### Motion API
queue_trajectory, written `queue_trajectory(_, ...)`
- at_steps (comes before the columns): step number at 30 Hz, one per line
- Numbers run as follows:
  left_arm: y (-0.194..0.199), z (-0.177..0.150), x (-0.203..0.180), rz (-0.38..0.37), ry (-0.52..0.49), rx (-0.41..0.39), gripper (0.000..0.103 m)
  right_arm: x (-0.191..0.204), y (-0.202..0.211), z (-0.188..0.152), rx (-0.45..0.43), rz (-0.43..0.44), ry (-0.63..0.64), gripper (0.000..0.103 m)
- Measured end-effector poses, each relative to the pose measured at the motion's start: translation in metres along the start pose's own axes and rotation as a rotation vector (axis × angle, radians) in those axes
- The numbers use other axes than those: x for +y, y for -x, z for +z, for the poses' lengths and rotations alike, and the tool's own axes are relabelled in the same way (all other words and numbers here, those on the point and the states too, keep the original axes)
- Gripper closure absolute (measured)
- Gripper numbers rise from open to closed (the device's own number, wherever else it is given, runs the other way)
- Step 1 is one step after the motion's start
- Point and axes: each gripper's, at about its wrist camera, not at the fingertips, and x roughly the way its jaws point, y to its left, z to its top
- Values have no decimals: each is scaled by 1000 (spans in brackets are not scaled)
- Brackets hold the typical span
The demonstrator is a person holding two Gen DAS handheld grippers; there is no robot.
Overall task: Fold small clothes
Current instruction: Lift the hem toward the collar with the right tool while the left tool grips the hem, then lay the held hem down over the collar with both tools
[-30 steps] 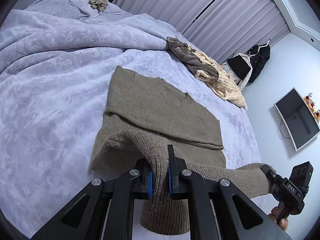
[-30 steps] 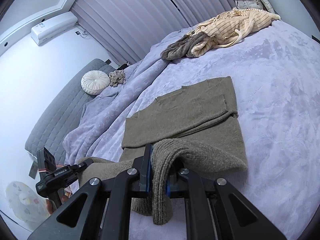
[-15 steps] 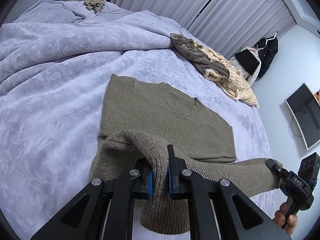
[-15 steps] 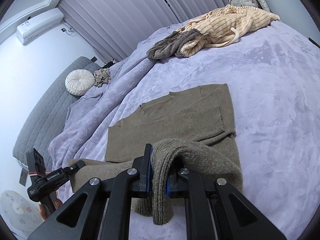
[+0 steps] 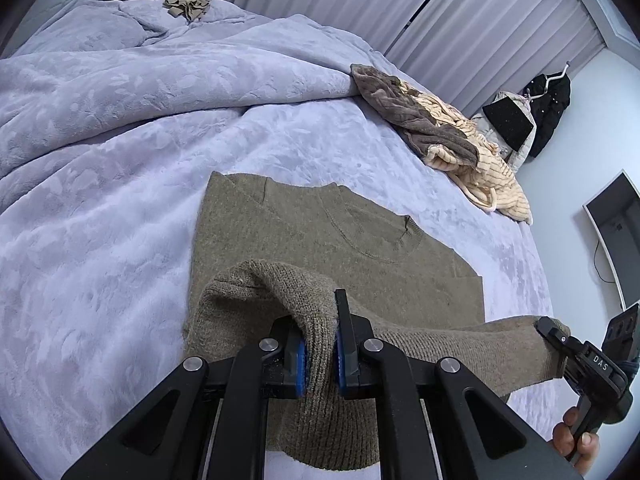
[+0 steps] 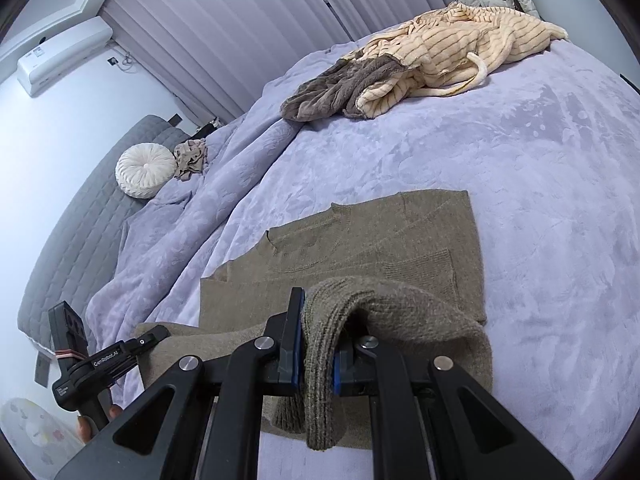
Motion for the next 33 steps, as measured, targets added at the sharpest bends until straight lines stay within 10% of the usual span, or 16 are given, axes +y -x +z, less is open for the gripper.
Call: queue_trajectory(33,-102,57,-8,74,-17,83,91,-41,-99,56,78,-76,-81,91)
